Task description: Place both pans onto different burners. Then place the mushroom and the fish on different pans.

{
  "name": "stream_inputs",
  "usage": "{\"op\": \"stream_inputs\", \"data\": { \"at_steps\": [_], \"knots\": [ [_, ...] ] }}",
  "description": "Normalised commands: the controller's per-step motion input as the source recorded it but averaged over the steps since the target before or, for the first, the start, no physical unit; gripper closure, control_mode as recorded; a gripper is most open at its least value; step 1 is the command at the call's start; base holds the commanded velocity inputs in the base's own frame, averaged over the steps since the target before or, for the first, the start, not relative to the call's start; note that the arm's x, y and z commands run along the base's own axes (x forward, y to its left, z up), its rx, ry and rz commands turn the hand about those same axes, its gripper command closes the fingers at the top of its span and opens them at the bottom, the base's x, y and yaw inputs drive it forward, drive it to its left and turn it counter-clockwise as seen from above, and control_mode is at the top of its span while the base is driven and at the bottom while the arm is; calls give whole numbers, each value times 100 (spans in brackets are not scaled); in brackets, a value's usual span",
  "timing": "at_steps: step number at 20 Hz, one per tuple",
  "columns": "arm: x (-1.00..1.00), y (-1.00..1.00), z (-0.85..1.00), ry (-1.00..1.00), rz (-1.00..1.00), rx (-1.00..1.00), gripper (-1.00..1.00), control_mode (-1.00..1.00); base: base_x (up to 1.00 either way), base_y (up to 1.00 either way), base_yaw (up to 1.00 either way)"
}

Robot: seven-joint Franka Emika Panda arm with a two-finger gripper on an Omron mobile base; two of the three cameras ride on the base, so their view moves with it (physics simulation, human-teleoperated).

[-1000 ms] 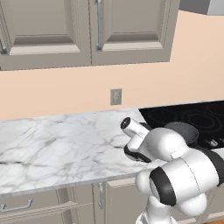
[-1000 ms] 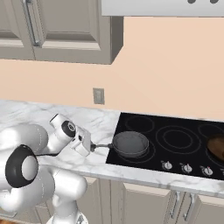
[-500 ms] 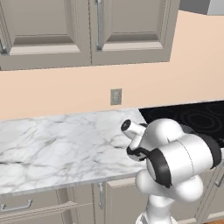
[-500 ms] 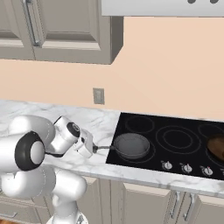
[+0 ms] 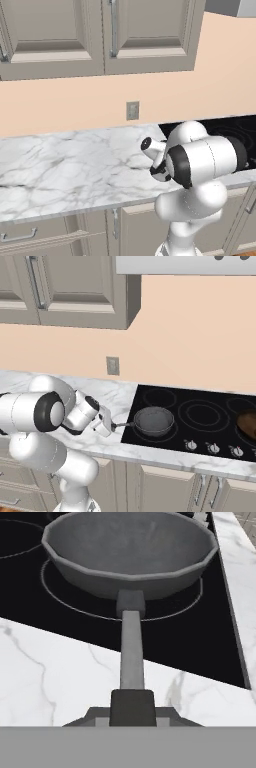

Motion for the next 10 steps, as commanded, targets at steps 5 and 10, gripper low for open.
{"op": "stream_inputs", "data": {
  "at_steps": [5,10],
  "knots": [
    [12,-4,-20,0,0,0,100,-100,0,0,0],
    [0,0,-3,0,0,0,100,-100,0,0,0]
  ]
}}
